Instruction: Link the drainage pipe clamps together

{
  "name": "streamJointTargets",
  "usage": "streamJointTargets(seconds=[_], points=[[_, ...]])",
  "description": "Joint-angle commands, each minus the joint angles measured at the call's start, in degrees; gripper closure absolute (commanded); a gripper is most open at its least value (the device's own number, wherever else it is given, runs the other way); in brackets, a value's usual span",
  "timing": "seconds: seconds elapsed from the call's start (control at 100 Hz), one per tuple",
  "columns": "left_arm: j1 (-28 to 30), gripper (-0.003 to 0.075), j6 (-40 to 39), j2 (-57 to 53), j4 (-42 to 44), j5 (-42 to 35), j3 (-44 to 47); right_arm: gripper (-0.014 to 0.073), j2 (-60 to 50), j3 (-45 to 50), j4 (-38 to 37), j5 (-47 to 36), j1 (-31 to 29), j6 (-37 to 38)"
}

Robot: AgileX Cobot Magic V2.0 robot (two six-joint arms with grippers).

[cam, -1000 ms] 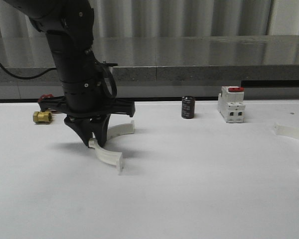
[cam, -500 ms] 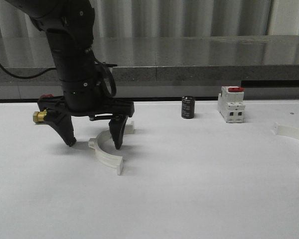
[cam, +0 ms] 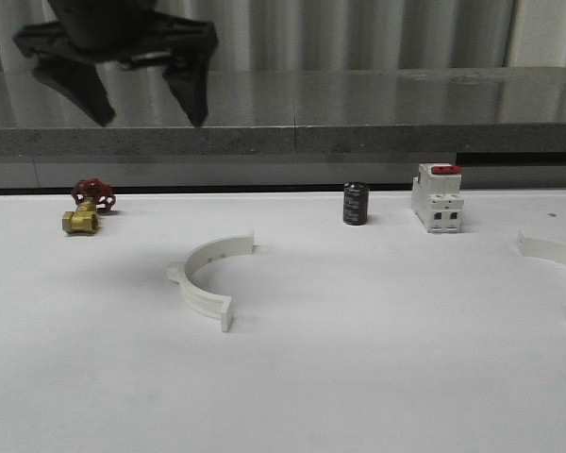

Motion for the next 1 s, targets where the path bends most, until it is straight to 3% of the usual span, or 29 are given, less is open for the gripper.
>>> streamJointTargets(seconds=[0.0, 0.24, 0.51, 0.99], points=[[2.8, 0.005, 1.4, -7.3, 0.8, -3.6, 1.0, 0.0662, -1.2, -0.9, -0.2, -4.6, 0.1, -0.6], [14.9, 0.0051, 6.5, -20.6, -0.3, -8.8, 11.4, 0.0662, -1.2, -0.9, -0.2, -4.6, 0.1, -0.6], [27.5, 0.0051, 16.3, -36.7, -10.2, -12.0, 25.4, 0.0662, -1.2, -0.9, -0.2, -4.6, 0.1, -0.6], [28.9, 0.0051, 17.4, -68.2, -14.5, -14.8, 50.1, 0.0662, -1.2, -0.9, -0.2, -4.6, 0.1, -0.6]])
